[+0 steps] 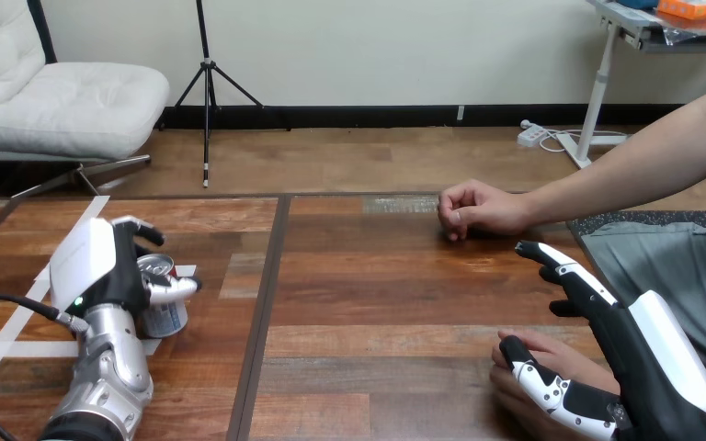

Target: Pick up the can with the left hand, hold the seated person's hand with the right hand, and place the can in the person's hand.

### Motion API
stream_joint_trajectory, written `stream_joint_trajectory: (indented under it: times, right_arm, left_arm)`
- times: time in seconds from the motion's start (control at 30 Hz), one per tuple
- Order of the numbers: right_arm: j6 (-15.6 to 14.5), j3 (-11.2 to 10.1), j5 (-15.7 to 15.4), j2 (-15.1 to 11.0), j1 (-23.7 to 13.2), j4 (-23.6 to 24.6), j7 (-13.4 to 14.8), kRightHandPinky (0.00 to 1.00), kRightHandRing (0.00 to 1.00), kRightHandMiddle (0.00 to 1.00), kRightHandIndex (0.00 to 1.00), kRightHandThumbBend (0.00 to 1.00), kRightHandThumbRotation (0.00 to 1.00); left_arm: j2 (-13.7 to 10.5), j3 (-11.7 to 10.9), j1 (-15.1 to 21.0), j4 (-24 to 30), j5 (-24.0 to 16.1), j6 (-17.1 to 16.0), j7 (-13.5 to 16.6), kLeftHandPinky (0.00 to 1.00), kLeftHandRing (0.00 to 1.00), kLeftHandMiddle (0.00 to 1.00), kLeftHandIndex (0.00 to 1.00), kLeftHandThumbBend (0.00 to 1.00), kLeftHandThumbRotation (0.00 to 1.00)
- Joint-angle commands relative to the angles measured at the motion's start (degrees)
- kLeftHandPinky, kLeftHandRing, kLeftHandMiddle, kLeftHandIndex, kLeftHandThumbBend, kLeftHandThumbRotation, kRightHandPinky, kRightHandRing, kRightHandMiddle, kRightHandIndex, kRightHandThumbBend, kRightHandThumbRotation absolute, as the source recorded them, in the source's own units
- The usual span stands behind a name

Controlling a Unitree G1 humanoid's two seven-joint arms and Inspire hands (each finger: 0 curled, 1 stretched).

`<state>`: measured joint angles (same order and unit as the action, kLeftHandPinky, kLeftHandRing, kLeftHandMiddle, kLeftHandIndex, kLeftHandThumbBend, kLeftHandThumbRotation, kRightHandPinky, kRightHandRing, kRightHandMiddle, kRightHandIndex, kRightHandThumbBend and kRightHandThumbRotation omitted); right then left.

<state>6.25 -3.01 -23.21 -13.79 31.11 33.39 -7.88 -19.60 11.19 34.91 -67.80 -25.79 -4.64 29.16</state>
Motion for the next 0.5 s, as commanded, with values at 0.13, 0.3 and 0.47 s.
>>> stream_joint_trajectory:
  times: [0.13, 0.3, 0.47]
  right_arm:
    - [1.22, -0.4, 0.01, -0.55, -2.27, 2.37, 0.44, 0.8, 0.9, 0.93, 0.89, 0.35, 0.0]
    - [1.8, -0.43, 0.23, -0.7, -2.46, 1.99, 0.52, 0.79, 0.9, 0.92, 0.89, 0.35, 0.0]
    - [2.12, -0.42, 0.38, -0.8, -2.62, 1.73, 0.49, 0.8, 0.9, 0.92, 0.89, 0.35, 0.0]
  left_arm:
    - [-0.2, 1.83, 2.35, 2.32, -1.55, 4.33, -1.49, 0.58, 0.71, 0.77, 0.76, 0.9, 0.06]
    - [-0.23, 1.99, 2.52, 2.94, -1.43, 6.02, -2.4, 0.58, 0.71, 0.78, 0.78, 0.91, 0.1]
    - [-0.27, 2.15, 2.83, 3.45, -1.48, 7.85, -3.39, 0.55, 0.7, 0.77, 0.79, 0.92, 0.13]
